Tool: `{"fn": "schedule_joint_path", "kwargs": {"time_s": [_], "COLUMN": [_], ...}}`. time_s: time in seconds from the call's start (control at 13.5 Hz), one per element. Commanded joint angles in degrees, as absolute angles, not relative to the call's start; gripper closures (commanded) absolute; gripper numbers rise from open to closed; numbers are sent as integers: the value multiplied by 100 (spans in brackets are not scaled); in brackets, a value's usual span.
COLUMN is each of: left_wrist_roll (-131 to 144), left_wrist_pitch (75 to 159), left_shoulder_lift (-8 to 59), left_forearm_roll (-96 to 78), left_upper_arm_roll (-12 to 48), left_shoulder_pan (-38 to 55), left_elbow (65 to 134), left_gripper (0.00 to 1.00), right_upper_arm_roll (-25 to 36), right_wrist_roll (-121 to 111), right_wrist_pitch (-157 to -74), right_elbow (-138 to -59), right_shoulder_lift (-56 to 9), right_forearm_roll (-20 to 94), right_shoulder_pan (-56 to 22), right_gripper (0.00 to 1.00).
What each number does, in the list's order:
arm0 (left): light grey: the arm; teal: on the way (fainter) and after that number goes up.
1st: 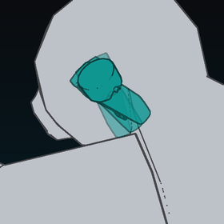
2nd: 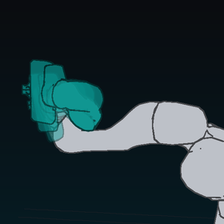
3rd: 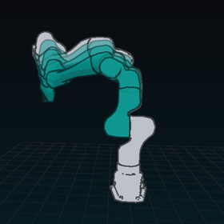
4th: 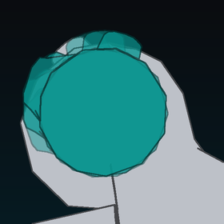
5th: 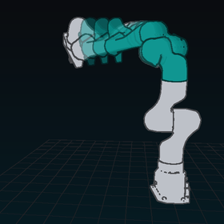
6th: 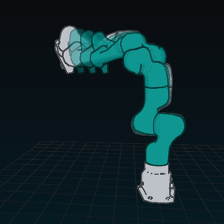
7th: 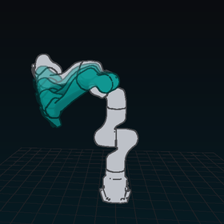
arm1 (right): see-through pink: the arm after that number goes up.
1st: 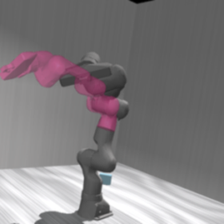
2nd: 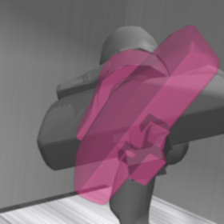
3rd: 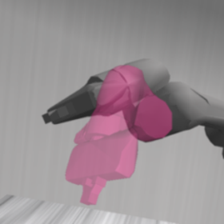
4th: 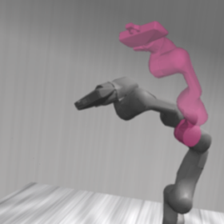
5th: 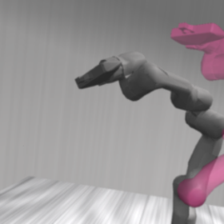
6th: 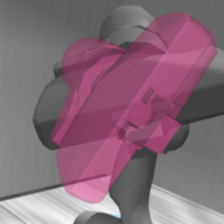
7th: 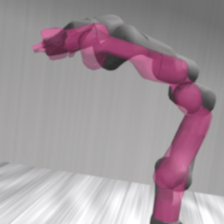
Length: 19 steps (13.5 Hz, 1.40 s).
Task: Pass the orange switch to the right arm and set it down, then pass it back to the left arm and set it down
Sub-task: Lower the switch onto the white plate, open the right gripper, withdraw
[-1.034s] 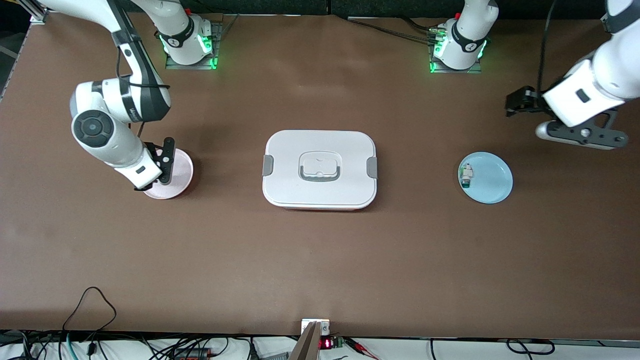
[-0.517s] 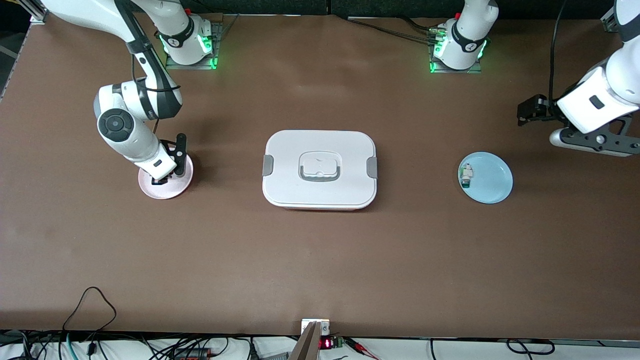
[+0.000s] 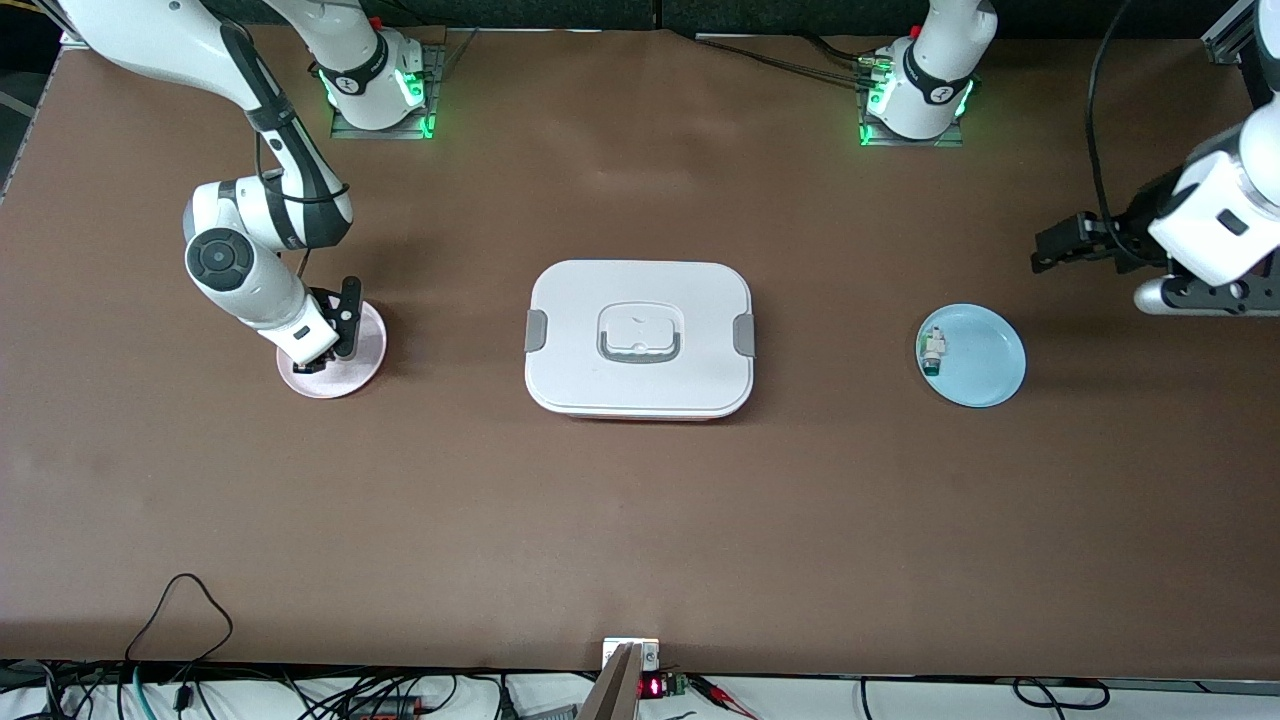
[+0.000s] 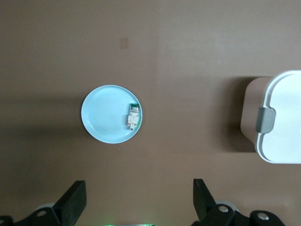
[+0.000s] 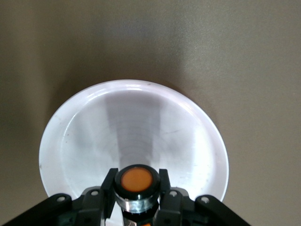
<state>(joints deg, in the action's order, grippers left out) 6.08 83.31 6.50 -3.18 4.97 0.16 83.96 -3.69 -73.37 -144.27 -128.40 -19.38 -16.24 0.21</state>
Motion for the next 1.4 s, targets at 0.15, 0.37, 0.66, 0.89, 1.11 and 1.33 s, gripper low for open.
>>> {"fn": "schedule_joint_path", "kwargs": {"time_s": [0.15,0.37,0.66,0.89,1.11,1.33], "left_wrist_roll": [368,536,536,632,633,615], "left_wrist_pitch": [8227,8209,8130,8095,8016,8007], "left_shoulder_lift": [422,422,431,422,422,431], "left_forearm_roll": [-211,-237,-211,-220,-211,-211], "left_upper_arm_roll": [9,263,352,360,352,343], "left_shoulder_pan": [431,247,193,193,185,176], "left_elbow": [8613,8613,8570,8561,8561,8561], "left_gripper": [0,0,0,0,0,0], "right_upper_arm_roll": [-360,-360,-395,-431,-422,-422], "right_wrist_roll": [-7164,-6664,-6214,-6214,-5742,-4593], "right_wrist_pitch": [-14730,-14407,-13879,-13098,-12403,-12007], "right_elbow": [-13008,-13017,-12737,-12035,-11427,-11136], "right_shoulder_lift": [-2013,-1820,-1433,-1389,-1222,-1056], "right_forearm_roll": [-1740,-1732,-1661,-1644,-1120,-642], "right_shoulder_pan": [44,9,-114,-123,-167,-298], "right_gripper": [65,0,0,0,0,0]}}
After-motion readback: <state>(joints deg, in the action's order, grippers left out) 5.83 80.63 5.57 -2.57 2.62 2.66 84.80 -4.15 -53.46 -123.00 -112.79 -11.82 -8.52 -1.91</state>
